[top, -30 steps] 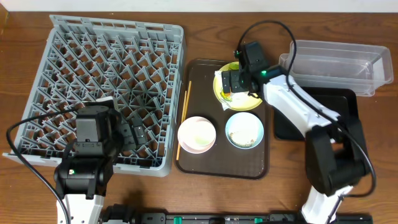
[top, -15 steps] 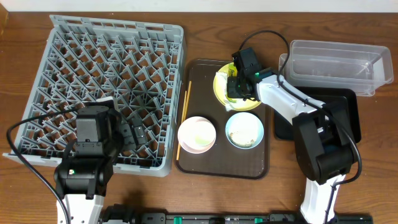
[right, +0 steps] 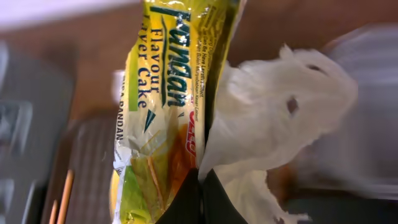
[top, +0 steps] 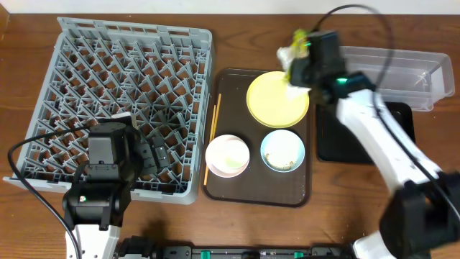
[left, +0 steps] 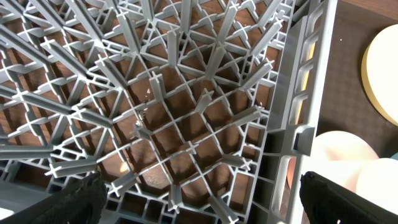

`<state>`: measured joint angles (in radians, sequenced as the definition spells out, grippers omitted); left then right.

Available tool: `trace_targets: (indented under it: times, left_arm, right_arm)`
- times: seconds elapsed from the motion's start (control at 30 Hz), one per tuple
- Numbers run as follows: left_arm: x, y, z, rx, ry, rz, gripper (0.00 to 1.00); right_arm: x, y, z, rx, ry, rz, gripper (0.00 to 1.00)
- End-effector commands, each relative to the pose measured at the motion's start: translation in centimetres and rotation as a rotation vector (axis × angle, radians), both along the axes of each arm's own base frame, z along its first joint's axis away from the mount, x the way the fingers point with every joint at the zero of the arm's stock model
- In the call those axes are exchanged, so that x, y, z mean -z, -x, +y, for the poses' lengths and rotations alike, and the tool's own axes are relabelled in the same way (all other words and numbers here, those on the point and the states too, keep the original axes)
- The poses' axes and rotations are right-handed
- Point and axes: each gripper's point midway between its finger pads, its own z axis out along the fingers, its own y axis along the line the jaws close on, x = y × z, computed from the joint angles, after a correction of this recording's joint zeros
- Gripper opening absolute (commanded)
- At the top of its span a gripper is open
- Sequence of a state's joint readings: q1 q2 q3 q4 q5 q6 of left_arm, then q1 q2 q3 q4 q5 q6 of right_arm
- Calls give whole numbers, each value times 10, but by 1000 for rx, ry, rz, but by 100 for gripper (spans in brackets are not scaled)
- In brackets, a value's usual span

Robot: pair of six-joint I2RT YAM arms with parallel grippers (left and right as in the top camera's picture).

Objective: Sort waste into correct bins and load items into the dishwasher
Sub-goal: 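Carry the wrapper with the right gripper into the clear bin and release, then grasp the light-blue bowl with the right gripper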

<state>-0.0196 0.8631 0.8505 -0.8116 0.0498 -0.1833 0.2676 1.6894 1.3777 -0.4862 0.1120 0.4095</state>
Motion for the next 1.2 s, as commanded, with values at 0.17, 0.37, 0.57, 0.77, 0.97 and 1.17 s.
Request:
trace_targets:
  times: [0.17,0.37,0.57,0.77,0.97,1.17]
  left_arm:
    - [-8,-2,1,0,-2,-20,99]
    - [-8,-2,1,0,-2,-20,99]
    - [-8,-2,1,0,-2,-20,99]
    - [-8,-2,1,0,-2,-20,99]
    - [-8,-2,1,0,-2,-20,99]
    - [-8,-2,1,0,-2,-20,99]
  right_arm:
    - [-24,-8,-138,377,60,-64,1]
    - [-2,-10,-185,548,-13,-34,2]
    - [9,-23,-188,531,-55,-44,55]
    - [-11,-23,-180,444,-37,-78,62]
    - [-42,24,-66,-257,-131,-31,77]
    - [-10,106,4,-580,-144,240,80]
